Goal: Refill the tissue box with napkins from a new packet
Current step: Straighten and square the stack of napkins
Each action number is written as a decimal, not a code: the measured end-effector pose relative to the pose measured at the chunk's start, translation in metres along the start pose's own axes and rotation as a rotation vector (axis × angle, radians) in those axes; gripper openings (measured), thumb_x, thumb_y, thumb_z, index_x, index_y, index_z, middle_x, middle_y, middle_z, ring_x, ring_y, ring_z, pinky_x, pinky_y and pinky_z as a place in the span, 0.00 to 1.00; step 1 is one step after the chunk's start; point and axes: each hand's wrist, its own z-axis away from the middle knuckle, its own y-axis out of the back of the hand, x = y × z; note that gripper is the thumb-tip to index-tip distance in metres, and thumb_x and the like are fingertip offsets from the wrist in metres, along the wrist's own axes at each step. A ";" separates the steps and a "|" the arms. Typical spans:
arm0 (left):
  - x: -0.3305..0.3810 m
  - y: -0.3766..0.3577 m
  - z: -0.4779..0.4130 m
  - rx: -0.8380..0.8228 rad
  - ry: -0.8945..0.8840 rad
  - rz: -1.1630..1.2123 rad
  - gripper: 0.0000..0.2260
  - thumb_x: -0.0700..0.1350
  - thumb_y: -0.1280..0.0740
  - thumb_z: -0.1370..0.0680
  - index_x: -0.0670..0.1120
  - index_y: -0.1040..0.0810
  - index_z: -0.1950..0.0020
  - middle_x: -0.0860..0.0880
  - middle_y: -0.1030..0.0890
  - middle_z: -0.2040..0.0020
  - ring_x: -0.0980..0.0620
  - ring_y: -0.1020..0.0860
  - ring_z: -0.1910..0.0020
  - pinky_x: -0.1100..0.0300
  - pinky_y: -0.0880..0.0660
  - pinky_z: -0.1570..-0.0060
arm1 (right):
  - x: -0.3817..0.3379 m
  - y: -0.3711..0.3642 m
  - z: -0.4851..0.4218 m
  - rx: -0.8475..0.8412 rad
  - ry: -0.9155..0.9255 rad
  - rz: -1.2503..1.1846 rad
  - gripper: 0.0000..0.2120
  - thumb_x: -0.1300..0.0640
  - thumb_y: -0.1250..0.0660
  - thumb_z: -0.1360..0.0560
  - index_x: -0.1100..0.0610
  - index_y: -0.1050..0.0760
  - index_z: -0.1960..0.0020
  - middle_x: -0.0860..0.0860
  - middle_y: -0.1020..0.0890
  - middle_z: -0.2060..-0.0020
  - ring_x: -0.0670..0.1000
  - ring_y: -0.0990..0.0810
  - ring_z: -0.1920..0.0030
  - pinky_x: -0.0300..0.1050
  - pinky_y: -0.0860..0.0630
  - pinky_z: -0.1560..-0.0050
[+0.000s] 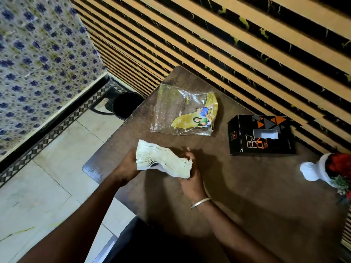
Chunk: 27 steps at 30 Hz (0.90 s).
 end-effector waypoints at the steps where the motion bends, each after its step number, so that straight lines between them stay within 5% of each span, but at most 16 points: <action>1: 0.000 -0.001 0.000 0.000 0.008 -0.005 0.18 0.40 0.28 0.30 0.64 0.16 0.51 0.59 0.14 0.51 0.63 0.18 0.52 0.66 0.22 0.52 | 0.002 0.000 0.000 -0.015 -0.024 -0.017 0.29 0.56 0.27 0.31 0.35 0.30 0.36 0.36 0.19 0.44 0.44 0.22 0.37 0.49 0.28 0.32; 4: 0.002 -0.002 -0.003 -0.011 0.020 -0.021 0.19 0.41 0.28 0.29 0.67 0.17 0.51 0.63 0.14 0.51 0.65 0.18 0.52 0.69 0.22 0.52 | 0.005 0.004 0.001 -0.050 -0.130 -0.005 0.26 0.56 0.27 0.29 0.49 0.31 0.33 0.44 0.19 0.40 0.46 0.21 0.39 0.47 0.26 0.36; 6: 0.005 0.000 -0.007 0.017 0.035 -0.014 0.15 0.42 0.24 0.29 0.60 0.16 0.47 0.58 0.14 0.48 0.59 0.16 0.49 0.64 0.20 0.49 | 0.002 0.006 0.000 -0.067 -0.183 0.007 0.24 0.57 0.27 0.26 0.54 0.28 0.32 0.48 0.19 0.38 0.47 0.20 0.37 0.46 0.24 0.37; 8: 0.005 0.002 -0.014 0.007 0.098 0.016 0.15 0.41 0.24 0.26 0.50 0.19 0.41 0.51 0.14 0.46 0.51 0.15 0.48 0.58 0.18 0.50 | -0.004 0.007 -0.003 -0.056 -0.255 -0.094 0.20 0.57 0.26 0.26 0.55 0.26 0.35 0.49 0.17 0.42 0.48 0.17 0.42 0.47 0.20 0.41; 12: -0.004 0.005 -0.028 -0.029 0.303 -0.122 0.24 0.49 0.23 0.30 0.50 0.24 0.36 0.51 0.16 0.43 0.48 0.16 0.47 0.53 0.19 0.47 | -0.003 -0.001 -0.011 -0.095 -0.454 -0.185 0.12 0.58 0.28 0.24 0.53 0.24 0.42 0.50 0.16 0.46 0.51 0.16 0.47 0.43 0.18 0.51; 15: -0.025 0.009 -0.039 -0.033 0.385 -0.270 0.31 0.59 0.23 0.37 0.50 0.24 0.37 0.50 0.17 0.42 0.47 0.17 0.45 0.44 0.21 0.41 | 0.001 -0.006 -0.013 -0.106 -0.548 -0.145 0.19 0.54 0.29 0.24 0.60 0.26 0.36 0.55 0.17 0.43 0.52 0.17 0.47 0.40 0.22 0.57; 17: -0.030 0.005 -0.042 0.018 0.388 -0.386 0.26 0.57 0.25 0.31 0.48 0.25 0.38 0.50 0.18 0.43 0.46 0.19 0.45 0.48 0.22 0.43 | 0.003 -0.008 -0.013 -0.059 -0.553 -0.117 0.19 0.54 0.31 0.22 0.61 0.28 0.35 0.56 0.18 0.43 0.54 0.17 0.47 0.43 0.21 0.55; 21: -0.035 0.001 -0.043 0.196 0.274 -0.632 0.14 0.55 0.30 0.23 0.46 0.25 0.47 0.48 0.22 0.52 0.46 0.22 0.53 0.57 0.32 0.61 | 0.012 -0.012 -0.009 0.041 -0.532 -0.061 0.18 0.49 0.32 0.23 0.58 0.29 0.38 0.57 0.19 0.43 0.56 0.18 0.46 0.51 0.21 0.49; 24: -0.041 0.002 -0.041 0.253 0.215 -0.731 0.13 0.52 0.33 0.22 0.44 0.23 0.44 0.43 0.23 0.51 0.42 0.24 0.50 0.56 0.33 0.56 | 0.045 -0.022 -0.012 0.107 -0.521 -0.028 0.25 0.35 0.34 0.31 0.42 0.32 0.38 0.52 0.22 0.39 0.56 0.21 0.41 0.61 0.24 0.39; 27: -0.040 -0.004 -0.042 0.242 0.199 -0.734 0.13 0.48 0.35 0.20 0.39 0.22 0.42 0.38 0.22 0.47 0.39 0.24 0.45 0.52 0.30 0.48 | 0.053 -0.032 -0.018 0.098 -0.537 -0.018 0.32 0.29 0.38 0.35 0.41 0.32 0.34 0.52 0.23 0.37 0.57 0.24 0.37 0.63 0.29 0.34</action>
